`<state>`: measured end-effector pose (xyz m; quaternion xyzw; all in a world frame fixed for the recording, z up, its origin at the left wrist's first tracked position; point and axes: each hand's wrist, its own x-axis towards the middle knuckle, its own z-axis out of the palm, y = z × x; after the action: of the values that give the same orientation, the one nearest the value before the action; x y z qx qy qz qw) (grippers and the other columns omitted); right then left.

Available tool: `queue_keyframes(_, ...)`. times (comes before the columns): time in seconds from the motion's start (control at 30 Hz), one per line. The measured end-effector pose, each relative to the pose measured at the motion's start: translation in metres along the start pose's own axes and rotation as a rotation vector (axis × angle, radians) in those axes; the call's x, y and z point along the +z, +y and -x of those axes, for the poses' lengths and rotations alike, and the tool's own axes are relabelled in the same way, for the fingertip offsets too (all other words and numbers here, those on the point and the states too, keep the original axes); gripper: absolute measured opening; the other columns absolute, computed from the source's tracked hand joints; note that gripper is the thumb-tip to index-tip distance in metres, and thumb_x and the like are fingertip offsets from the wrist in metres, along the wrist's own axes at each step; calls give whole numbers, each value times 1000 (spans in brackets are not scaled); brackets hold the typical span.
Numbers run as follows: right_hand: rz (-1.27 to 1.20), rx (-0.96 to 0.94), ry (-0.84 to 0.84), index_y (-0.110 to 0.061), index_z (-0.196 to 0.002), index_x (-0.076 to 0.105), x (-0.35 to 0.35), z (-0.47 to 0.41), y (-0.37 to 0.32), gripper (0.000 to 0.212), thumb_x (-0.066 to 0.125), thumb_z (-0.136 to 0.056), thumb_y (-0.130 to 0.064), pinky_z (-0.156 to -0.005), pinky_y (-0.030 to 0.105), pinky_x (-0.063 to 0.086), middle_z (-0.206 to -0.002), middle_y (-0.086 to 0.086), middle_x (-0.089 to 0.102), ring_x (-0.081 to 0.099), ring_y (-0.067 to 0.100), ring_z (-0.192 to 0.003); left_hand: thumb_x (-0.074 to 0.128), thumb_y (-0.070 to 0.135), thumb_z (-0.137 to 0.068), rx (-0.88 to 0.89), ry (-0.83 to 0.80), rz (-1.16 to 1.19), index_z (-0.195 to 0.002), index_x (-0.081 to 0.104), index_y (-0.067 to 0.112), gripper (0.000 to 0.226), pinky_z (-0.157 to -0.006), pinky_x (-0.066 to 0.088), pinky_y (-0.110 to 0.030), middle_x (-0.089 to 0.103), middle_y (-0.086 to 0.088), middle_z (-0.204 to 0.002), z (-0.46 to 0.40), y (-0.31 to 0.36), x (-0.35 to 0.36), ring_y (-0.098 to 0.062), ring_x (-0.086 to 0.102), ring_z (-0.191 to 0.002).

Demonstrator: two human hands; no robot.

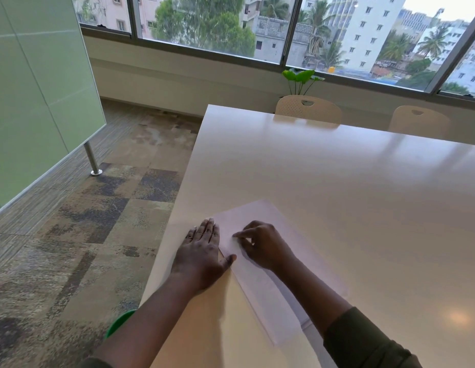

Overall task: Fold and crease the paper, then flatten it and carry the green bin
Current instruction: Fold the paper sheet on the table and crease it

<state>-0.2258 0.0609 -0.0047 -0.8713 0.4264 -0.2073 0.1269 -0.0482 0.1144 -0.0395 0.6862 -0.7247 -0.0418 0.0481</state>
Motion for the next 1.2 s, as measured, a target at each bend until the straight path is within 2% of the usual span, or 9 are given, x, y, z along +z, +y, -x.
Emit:
queue_keyframes(0.1,34,155,134,-17,-99,77,-1,-3,9,23,59,-88,-11,-77,31,56,-96,7,69,67,19,-81,4,73,-77,-2,7,4,-154,2,8,101,-122,2,-36,-2,-9,-163,1,1,-1,-17,-4,-150)
queue_keyframes(0.27,3,-62,-45,-19,-99,78,7,3,-15,22,61,-87,-12,-75,27,53,-92,5,69,64,14,-80,-2,72,-73,-9,6,15,-154,1,8,103,-122,3,-36,-3,-9,-163,2,2,-2,-17,-4,-150)
queue_keyframes(0.43,68,102,98,-15,-95,78,-4,-2,4,23,60,-85,-7,-73,30,54,-90,7,69,66,19,-78,-2,72,-72,-7,12,2,-154,2,7,105,-121,0,-35,-2,-9,-163,3,2,-2,-17,-4,-150)
queue_keyframes(0.6,-2,-76,-46,-20,-103,77,5,6,-12,21,61,-89,-13,-75,23,53,-94,3,69,62,8,-79,-3,72,-71,-6,5,7,-154,1,8,105,-121,0,-36,-3,-10,-163,2,1,-3,-17,-5,-150)
queue_keyframes(0.73,43,90,93,-19,-101,77,-9,4,5,25,62,-85,-9,-78,29,54,-95,6,70,66,17,-81,-3,73,-69,-6,7,17,-154,1,8,107,-121,-1,-35,-3,-9,-163,1,1,-1,-16,-5,-150)
queue_keyframes(0.8,55,32,96,-14,-100,77,-2,4,-4,25,62,-84,-4,-75,31,56,-92,9,70,66,20,-79,-3,73,-70,-7,6,10,-154,1,7,107,-120,-1,-35,-3,-9,-163,1,1,-2,-17,-5,-150)
queue_keyframes(0.97,11,-45,-9,-19,-107,75,0,11,-7,24,61,-88,-11,-74,17,48,-97,3,70,64,11,-82,3,73,-77,-5,12,3,-154,1,7,101,-121,0,-36,-2,-10,-163,0,1,0,-17,-5,-150)
queue_keyframes(1.07,79,56,79,-16,-102,77,-4,6,0,25,58,-89,-8,-75,21,52,-97,5,69,66,16,-82,6,73,-79,-5,18,-3,-154,2,7,100,-120,0,-35,-1,-10,-163,0,1,0,-17,-4,-150)
queue_keyframes(1.2,41,-109,-42,-14,-99,77,3,13,-17,20,61,-89,-9,-69,20,49,-89,6,68,63,13,-78,18,69,-89,-5,12,15,-154,0,8,92,-121,0,-36,-4,-9,-163,2,0,0,-17,-6,-150)
